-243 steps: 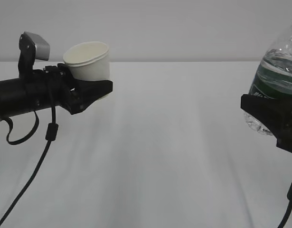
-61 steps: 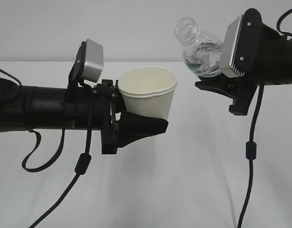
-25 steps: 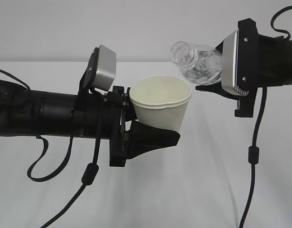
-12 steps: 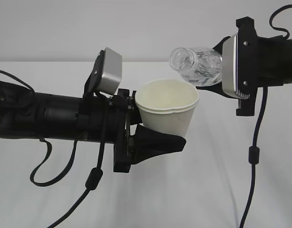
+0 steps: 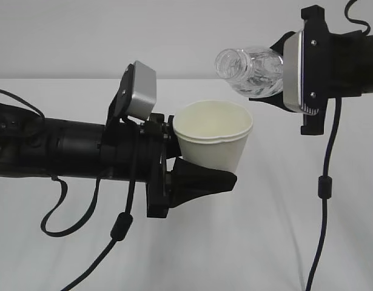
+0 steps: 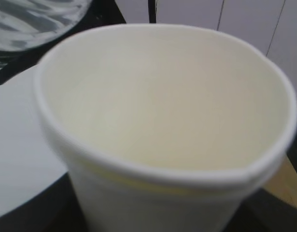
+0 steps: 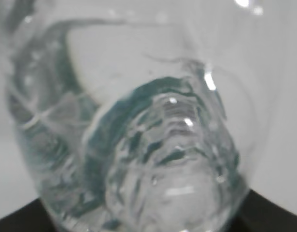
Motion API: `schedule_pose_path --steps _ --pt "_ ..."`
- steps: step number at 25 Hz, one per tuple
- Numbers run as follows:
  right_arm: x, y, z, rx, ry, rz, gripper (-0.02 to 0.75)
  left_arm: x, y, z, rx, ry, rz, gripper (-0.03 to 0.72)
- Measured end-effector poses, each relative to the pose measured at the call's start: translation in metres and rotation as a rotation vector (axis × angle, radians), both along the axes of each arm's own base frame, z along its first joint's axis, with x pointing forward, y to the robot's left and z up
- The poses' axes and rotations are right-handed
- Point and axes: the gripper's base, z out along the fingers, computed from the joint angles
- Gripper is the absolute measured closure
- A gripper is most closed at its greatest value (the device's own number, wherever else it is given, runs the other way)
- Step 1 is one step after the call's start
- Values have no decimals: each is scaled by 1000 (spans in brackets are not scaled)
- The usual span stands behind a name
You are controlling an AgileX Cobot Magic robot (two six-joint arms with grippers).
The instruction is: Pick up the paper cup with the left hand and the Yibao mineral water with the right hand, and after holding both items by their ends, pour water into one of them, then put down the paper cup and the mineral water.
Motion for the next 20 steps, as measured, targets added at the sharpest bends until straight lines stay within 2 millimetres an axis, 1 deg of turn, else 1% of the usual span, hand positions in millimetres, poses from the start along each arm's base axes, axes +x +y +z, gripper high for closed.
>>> schedule_pose_path --steps 13,20 --pt "0 0 1 -73 -70 48 321 2 0 2 -20 12 27 220" --pt "0 0 1 -84 -80 55 321 2 0 2 -20 12 27 220"
